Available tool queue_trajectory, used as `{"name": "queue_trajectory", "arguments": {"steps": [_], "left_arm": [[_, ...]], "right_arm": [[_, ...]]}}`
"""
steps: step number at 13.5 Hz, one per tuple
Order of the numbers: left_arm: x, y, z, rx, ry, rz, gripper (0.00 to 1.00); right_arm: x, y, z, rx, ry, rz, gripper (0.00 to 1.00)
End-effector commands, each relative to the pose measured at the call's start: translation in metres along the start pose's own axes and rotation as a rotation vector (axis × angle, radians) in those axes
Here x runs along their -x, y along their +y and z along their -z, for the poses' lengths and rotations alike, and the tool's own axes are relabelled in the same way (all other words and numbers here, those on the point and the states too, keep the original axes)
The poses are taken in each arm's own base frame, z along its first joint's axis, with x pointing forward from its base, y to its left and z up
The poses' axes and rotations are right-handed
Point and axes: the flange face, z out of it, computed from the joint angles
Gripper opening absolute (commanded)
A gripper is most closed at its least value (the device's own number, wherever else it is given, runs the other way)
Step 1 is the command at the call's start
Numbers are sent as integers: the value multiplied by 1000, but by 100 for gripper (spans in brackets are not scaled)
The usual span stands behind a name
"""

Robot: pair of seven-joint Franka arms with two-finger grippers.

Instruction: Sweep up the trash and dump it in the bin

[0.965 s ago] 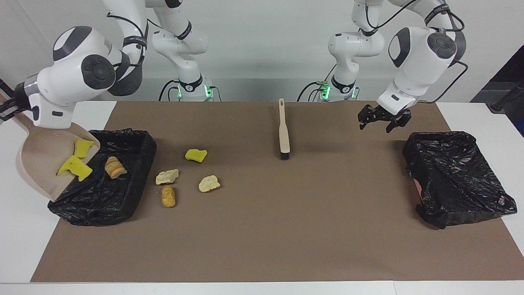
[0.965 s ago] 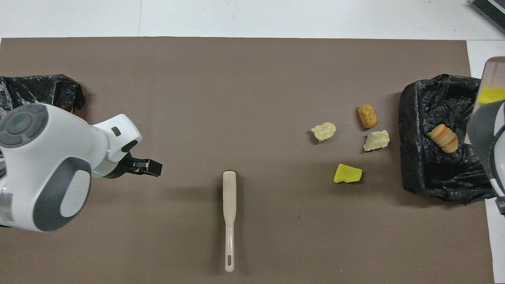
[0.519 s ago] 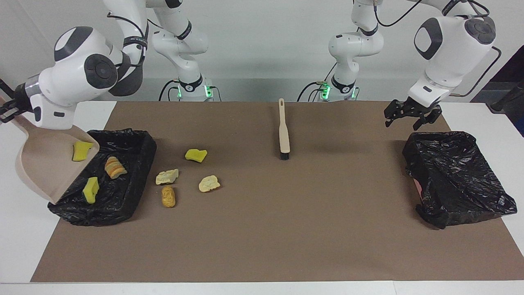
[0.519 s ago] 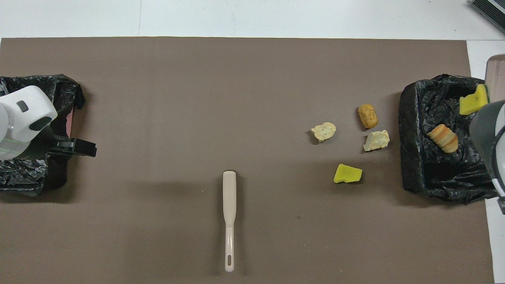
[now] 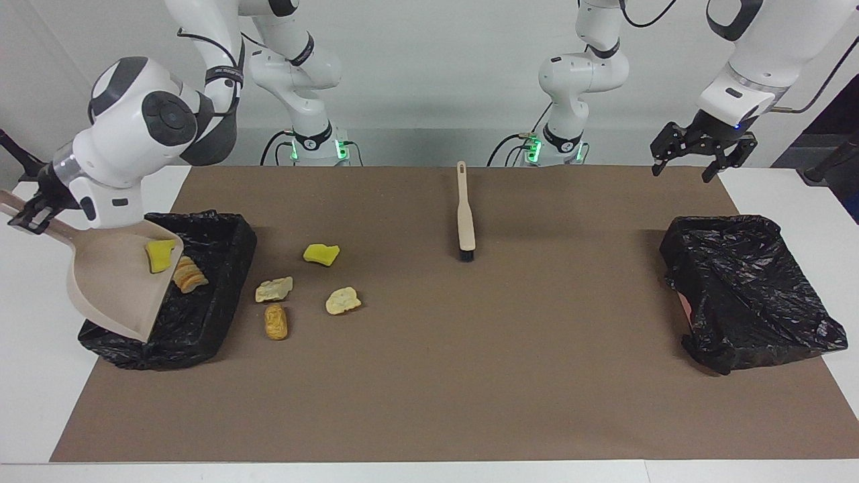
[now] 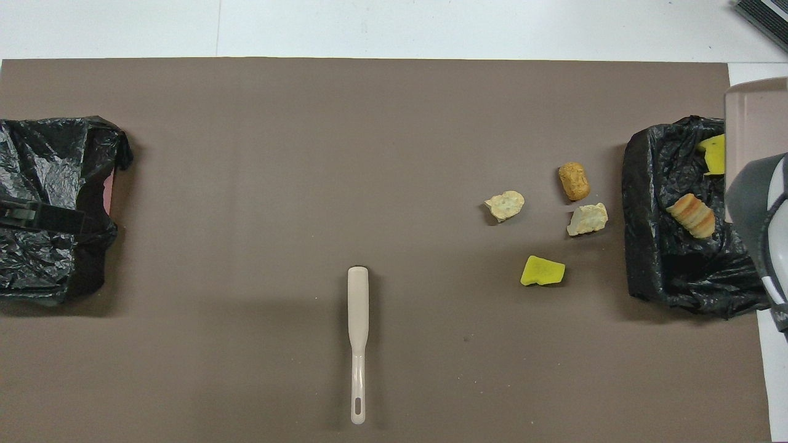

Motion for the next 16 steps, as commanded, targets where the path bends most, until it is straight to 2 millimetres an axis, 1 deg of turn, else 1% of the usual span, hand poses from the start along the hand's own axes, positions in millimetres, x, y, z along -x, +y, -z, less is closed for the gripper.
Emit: {"name": "queue_trajectory", "arguments": {"steps": [1, 2, 3, 5, 7, 9, 10, 11, 13, 14, 15, 16], "left_arm": [[13, -1, 10, -12, -41, 10, 100], [22, 4, 17, -13, -57, 8, 100], [27, 6, 21, -20, -47, 5, 100], [29, 2, 23, -19, -49, 14, 100], [29, 0, 23, -19, -51, 18, 100], [27, 5, 23, -19, -48, 8, 100], [27, 9, 24, -19, -48, 2, 100], [27, 8, 24, -20, -47, 4, 100], [28, 3, 24, -18, -46, 14, 100], [28, 0, 24, -19, -44, 19, 100], [28, 0, 24, -19, -44, 19, 100], [28, 0, 24, -20, -46, 19, 100]], "right_arm": [[5, 4, 20, 60, -128, 95, 0], [8, 8, 32, 84, -186, 108, 0], [10, 8, 33, 86, -211, 112, 0], [7, 7, 34, 84, -193, 95, 0], [10, 6, 32, 77, -166, 73, 0], [8, 1, 30, 60, -47, 28, 0], [16, -4, 35, 64, 21, -24, 0], [14, -6, 39, 62, 69, -51, 0], [19, -10, 46, 64, 163, -100, 0], [21, -11, 49, 61, 240, -130, 0], [24, -16, 47, 41, 338, -173, 0], [21, -17, 48, 34, 407, -196, 0]]}}
